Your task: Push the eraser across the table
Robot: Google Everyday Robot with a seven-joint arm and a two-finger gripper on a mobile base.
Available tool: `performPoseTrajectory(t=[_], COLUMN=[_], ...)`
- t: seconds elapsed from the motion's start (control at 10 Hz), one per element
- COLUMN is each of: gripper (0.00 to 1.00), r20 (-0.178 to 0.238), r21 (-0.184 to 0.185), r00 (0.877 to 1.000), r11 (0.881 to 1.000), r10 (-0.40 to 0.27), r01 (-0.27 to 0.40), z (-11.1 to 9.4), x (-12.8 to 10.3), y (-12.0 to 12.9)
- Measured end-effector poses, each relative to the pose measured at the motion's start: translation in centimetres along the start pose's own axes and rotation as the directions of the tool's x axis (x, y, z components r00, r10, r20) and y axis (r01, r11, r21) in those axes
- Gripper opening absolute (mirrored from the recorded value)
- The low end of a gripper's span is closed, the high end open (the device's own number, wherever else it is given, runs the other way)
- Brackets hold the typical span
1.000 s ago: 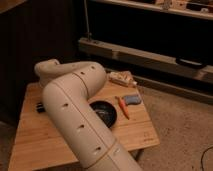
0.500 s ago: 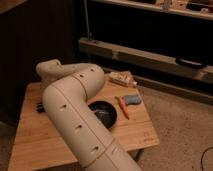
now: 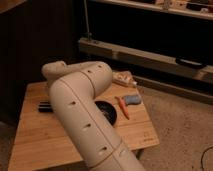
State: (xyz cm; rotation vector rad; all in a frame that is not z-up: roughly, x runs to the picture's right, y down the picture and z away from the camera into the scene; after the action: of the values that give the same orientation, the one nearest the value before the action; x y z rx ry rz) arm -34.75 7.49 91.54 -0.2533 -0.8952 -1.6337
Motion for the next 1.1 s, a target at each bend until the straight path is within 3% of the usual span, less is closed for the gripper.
performPoseTrajectory(t=[0.5,1.1], gripper=[0.00,0.00], r20=[0.059,0.115], r21=[-0.010,-0.008], r00=[0.995,0.989], r11=[0.997,0.996], r10=[-0.080,-0.091], r01=[0.081,0.092], z=[0.3,0.7], x=[-2.6,-6.5], y=[-2.8,-1.7])
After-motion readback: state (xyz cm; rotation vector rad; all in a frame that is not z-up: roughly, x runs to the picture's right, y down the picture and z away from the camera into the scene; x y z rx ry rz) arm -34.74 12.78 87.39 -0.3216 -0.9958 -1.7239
